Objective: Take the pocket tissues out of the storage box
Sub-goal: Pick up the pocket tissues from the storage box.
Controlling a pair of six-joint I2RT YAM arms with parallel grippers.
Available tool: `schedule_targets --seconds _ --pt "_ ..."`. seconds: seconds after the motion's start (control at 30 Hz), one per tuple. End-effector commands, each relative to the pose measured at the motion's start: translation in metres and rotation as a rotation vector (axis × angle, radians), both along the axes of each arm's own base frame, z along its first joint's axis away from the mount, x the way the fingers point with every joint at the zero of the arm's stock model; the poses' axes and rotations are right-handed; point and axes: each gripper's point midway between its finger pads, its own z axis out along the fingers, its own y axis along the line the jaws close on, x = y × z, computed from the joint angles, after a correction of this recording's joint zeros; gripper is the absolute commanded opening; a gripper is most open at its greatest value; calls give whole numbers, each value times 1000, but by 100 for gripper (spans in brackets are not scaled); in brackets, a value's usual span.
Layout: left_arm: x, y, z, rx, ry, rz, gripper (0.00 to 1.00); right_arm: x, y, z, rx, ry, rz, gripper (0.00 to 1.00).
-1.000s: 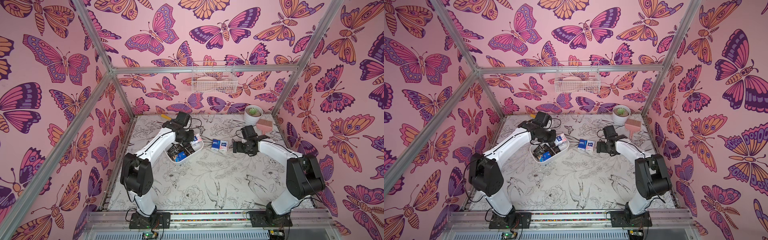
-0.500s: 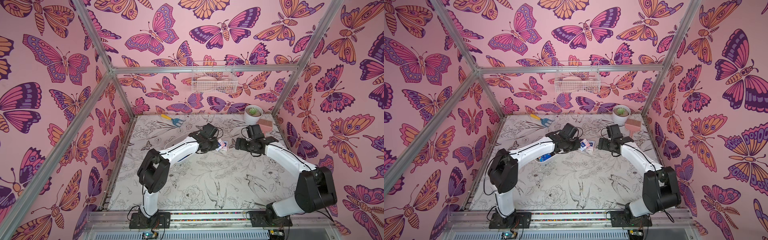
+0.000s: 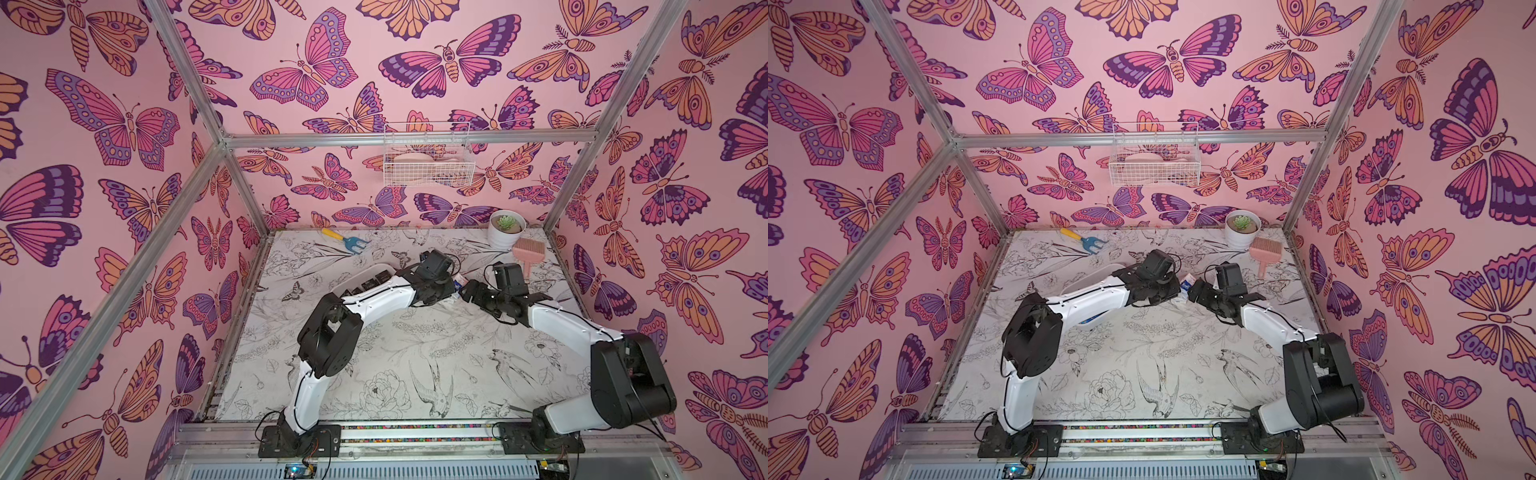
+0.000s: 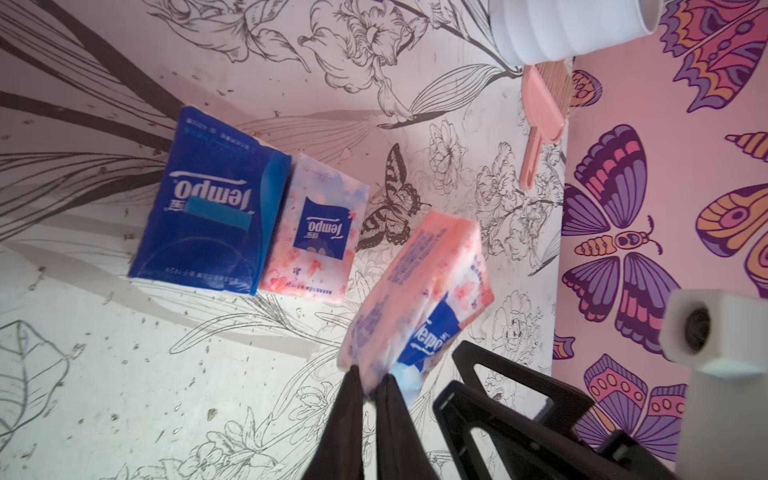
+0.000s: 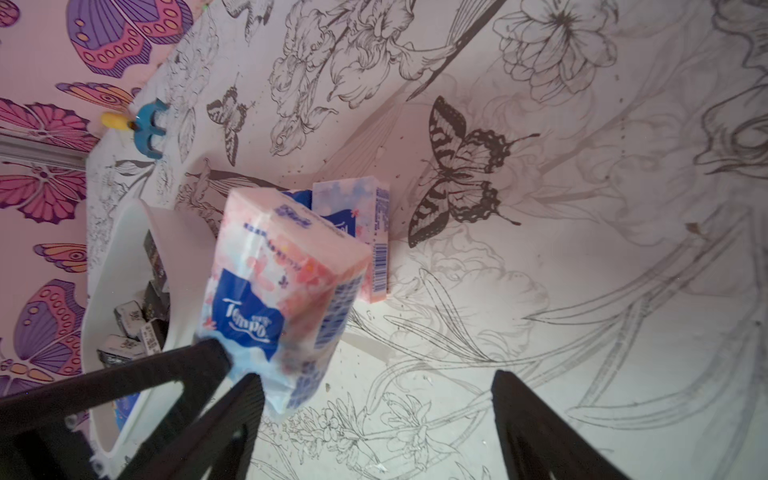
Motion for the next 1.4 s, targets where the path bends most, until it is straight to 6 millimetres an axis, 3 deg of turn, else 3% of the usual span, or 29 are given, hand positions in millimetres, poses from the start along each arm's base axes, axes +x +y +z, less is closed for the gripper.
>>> schedule_targets --seconds 0.0,0.37,0.67,1.0,1.23,1.37 --pt "-5 -4 3 -65 31 -9 10 18 13 20 101 -85 -6 89" --pt "-13 -7 10 -140 57 -26 10 26 21 22 179 -109 -16 75" --pt "-8 5 11 -131 47 4 10 18 11 23 105 -92 -19 78" --pt "-11 -1 31 -181 35 -25 10 26 21 22 186 -109 -16 75" --pt "-14 -2 35 -203 35 -31 10 29 23 24 213 -120 -18 64" --pt "-15 -2 36 -208 34 -33 10 29 23 23 218 -116 -18 51"
